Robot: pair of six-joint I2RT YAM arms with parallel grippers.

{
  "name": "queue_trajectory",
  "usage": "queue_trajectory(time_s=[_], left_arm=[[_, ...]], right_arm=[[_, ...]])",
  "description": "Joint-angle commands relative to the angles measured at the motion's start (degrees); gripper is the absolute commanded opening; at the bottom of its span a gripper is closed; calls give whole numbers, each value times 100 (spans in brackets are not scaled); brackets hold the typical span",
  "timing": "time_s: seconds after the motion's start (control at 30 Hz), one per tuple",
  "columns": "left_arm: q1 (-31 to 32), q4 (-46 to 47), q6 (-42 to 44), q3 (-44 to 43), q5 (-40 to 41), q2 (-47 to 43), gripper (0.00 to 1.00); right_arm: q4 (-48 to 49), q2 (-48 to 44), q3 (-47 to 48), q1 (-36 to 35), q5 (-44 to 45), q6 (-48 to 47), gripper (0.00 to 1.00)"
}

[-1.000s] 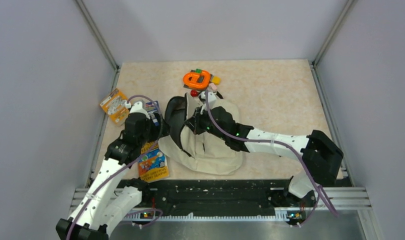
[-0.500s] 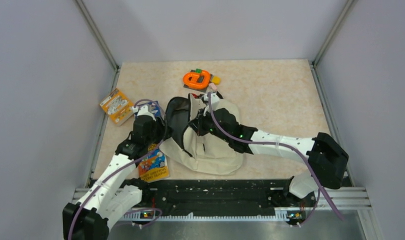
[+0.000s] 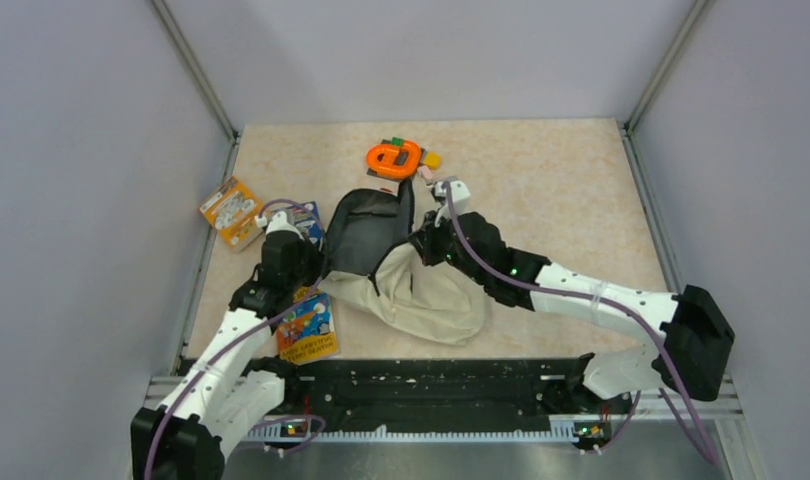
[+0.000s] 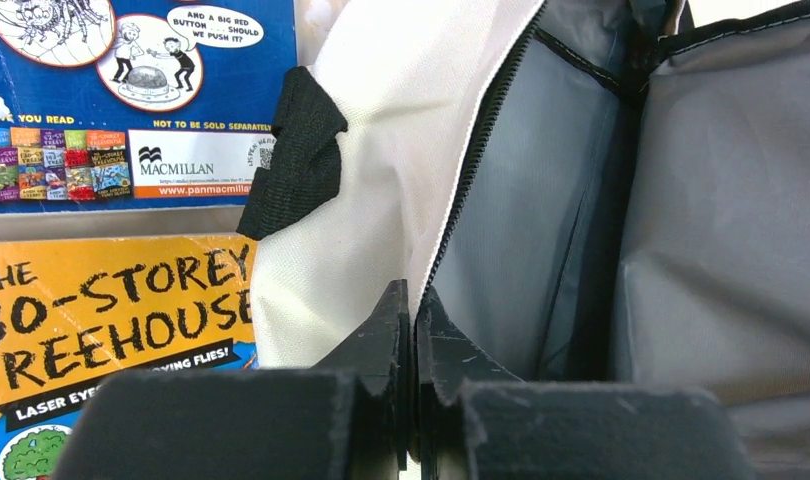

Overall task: Pack the student bag
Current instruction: Unzip the student bag at the center of the board.

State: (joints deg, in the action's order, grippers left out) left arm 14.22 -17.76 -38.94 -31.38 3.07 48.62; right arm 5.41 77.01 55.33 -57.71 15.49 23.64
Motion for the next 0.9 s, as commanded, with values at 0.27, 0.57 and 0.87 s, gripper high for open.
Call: queue_trajectory(time_s=[0.27, 0.57, 0.87], left_arm=[[-288, 125, -80, 295, 84, -178, 0], [-288, -324, -243, 359, 358, -721, 0], [-288, -372, 6, 492, -508, -1000, 0]], right_arm=[[-878, -1873, -899, 751, 1003, -269, 0], [-1456, -2742, -1317, 1042, 1528, -366, 0], [-1097, -3176, -1306, 1374, 324, -972, 0]])
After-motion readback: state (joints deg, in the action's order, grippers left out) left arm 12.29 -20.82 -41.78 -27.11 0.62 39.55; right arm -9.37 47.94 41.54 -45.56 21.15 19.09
